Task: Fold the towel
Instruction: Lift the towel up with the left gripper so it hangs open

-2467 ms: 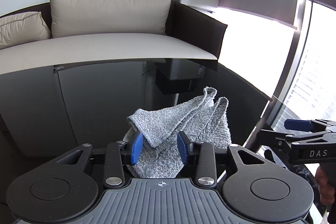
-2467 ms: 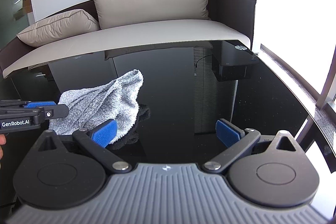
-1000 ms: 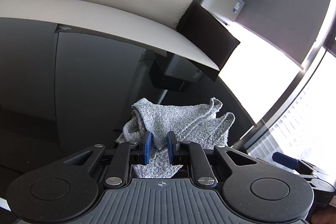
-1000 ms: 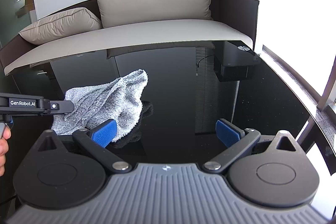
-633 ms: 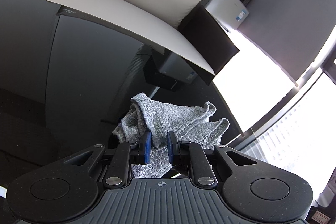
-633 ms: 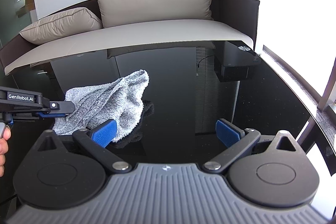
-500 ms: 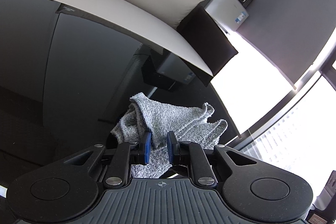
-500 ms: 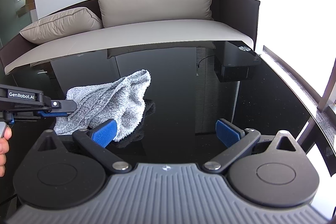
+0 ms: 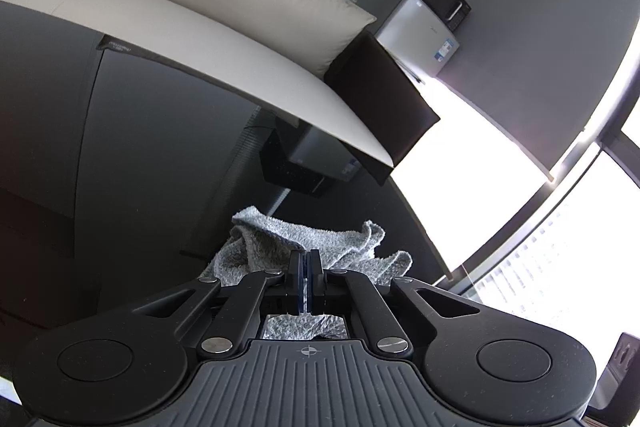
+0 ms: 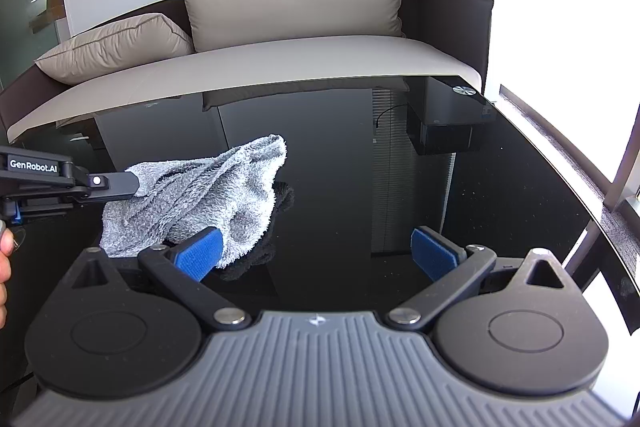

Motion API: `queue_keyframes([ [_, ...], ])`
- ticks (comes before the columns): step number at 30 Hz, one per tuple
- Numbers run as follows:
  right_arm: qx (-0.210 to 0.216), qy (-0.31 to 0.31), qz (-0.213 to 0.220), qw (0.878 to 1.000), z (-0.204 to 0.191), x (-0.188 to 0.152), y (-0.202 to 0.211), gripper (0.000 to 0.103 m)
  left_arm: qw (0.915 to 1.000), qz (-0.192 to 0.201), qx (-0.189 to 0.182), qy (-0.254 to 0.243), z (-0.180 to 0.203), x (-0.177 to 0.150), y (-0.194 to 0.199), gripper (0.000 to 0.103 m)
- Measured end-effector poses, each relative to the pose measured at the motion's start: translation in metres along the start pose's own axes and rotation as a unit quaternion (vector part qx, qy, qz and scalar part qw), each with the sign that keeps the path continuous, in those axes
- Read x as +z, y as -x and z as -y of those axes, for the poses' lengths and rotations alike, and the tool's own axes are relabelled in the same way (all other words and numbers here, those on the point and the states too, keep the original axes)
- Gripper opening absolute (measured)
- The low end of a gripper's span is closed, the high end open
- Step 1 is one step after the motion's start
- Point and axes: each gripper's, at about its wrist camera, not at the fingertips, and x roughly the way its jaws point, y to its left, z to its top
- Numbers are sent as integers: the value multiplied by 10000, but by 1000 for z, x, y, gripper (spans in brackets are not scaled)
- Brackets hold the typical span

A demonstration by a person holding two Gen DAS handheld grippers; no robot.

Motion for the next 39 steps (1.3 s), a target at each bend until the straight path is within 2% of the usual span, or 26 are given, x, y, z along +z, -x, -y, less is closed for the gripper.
queue_keyframes([
  [9,57,-82,59,9999,3,-1,-1,102,9970,495,-160,-581,42,18,39,1],
  [12,202,-103,153,9996,2,-1,5,102,9956,604,-173,-693,56,23,48,1],
  [19,755,-70,477,9960,-10,-1,25,102,9944,691,-154,-781,73,27,63,1],
  [23,750,10,458,9961,-18,-1,25,102,9925,766,-186,-932,86,36,74,1],
  [30,875,-227,521,9945,-18,2,26,102,9885,914,-194,-1185,113,55,94,1],
  [39,1377,-674,292,9877,-26,0,23,102,9865,939,-199,-1325,133,55,101,1],
])
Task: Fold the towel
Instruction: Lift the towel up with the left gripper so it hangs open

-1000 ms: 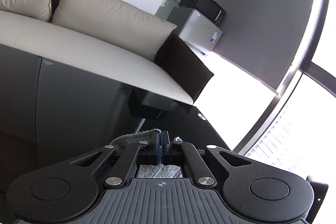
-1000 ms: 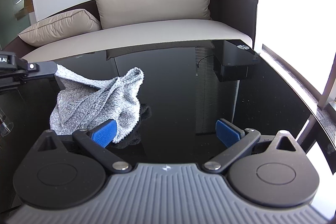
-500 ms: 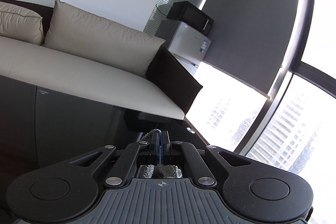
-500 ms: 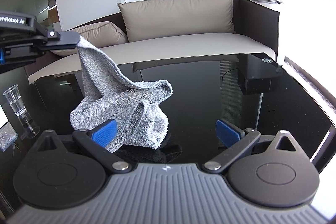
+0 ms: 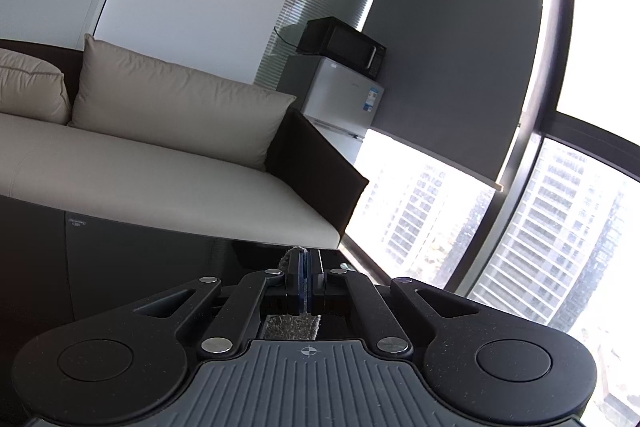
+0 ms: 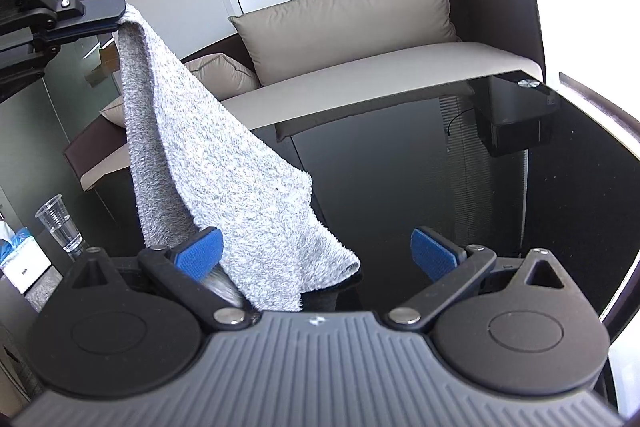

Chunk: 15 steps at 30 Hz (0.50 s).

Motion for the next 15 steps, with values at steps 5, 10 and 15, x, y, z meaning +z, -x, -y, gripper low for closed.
queue_keyframes([
  [5,-31,138,-62,9999,-15,-8,-3,102,10000,15,16,-24,4,1,1,1],
  [10,-256,-139,-354,9990,-17,-20,-13,89,10000,48,14,5,4,1,2,1],
  [15,-347,-326,-465,9978,-11,-27,-17,70,10000,70,23,23,2,1,5,1],
])
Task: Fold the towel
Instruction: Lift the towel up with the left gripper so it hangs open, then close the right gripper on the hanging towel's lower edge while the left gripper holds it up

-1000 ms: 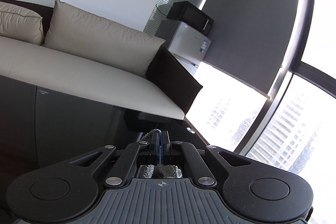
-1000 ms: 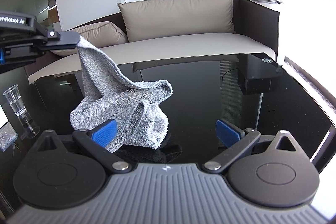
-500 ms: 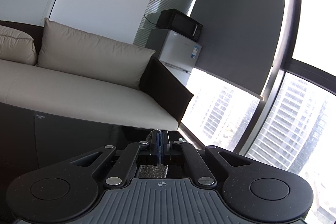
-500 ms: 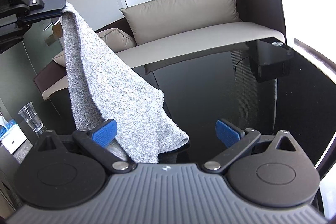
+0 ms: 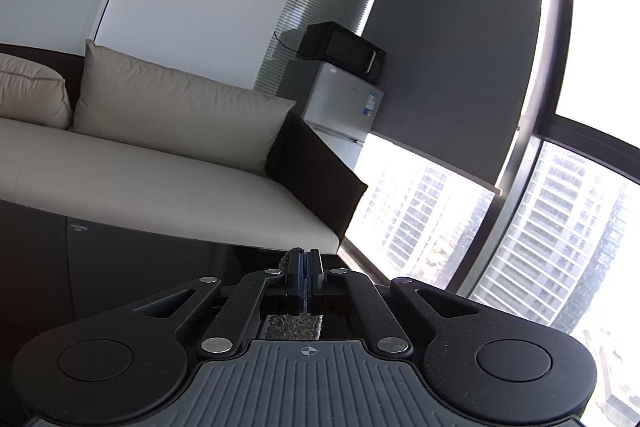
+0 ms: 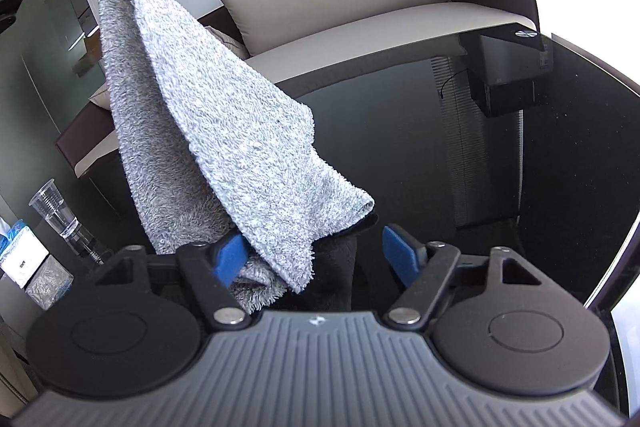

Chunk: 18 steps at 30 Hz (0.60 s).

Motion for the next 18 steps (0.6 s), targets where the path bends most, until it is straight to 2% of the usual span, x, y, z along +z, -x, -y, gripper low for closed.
queue_keyframes([
  [6,-83,-444,187,9988,14,2,6,70,10000,6,20,-31,-2,0,7,1],
  [13,183,-907,429,9948,25,6,15,70,10000,-3,76,-17,-6,-2,14,1],
  [15,224,-935,428,9944,26,7,16,65,10000,-6,93,-21,-7,-2,16,1],
  [18,189,-848,190,9960,24,7,10,46,9999,-5,114,-36,-8,-2,17,1],
])
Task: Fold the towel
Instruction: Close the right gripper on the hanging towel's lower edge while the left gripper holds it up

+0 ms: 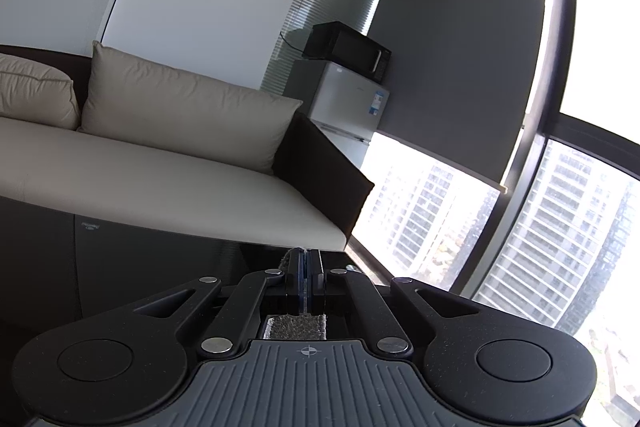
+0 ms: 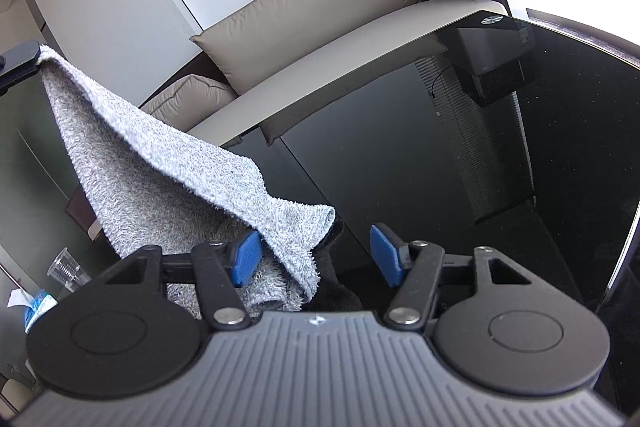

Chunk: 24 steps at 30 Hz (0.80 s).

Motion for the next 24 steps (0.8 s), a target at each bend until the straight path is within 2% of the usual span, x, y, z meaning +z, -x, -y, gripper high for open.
queue_keyframes([
  [1,-31,-2,-65,10000,1,-1,-2,38,10000,2,4,7,-1,0,0,1],
  [3,-34,-51,-148,9999,2,-3,-5,33,10000,3,12,14,-2,0,1,1],
  [9,-30,197,-90,9998,0,-2,-11,6,10000,3,46,40,-6,0,3,1],
  [15,-186,480,311,9982,-1,8,-1,4,9997,32,235,47,-14,-3,8,1],
  [21,-84,895,802,9927,-11,35,29,4,9985,97,534,45,-24,-8,17,1],
  [24,-17,1109,916,9896,-16,48,43,4,9980,128,622,45,-27,-10,21,1],
])
